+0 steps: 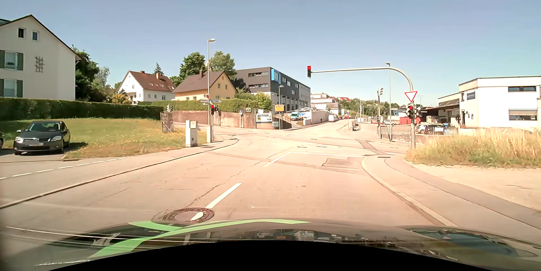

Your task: Follow the waypoints while adhering to traffic rules and regulations

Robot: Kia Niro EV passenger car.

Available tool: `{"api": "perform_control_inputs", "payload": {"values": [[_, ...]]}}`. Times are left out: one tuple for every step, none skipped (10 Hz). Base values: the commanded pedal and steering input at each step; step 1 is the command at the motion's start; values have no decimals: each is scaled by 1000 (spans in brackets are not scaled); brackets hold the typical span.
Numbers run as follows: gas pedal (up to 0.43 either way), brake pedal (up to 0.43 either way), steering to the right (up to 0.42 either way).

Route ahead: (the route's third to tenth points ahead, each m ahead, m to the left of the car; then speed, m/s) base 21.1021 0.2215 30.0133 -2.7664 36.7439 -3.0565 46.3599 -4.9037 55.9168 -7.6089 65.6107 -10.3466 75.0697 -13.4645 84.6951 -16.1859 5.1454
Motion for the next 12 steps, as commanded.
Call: {"api": "perform_control_inputs", "payload": {"values": [[0,177,56],[0,177,58],[0,177,60],[0,195,64],[0,220,67],[0,232,67],[0,232,67],[0,238,67],[0,238,67],[0,238,68],[0,238,71],[0,232,77]]}}
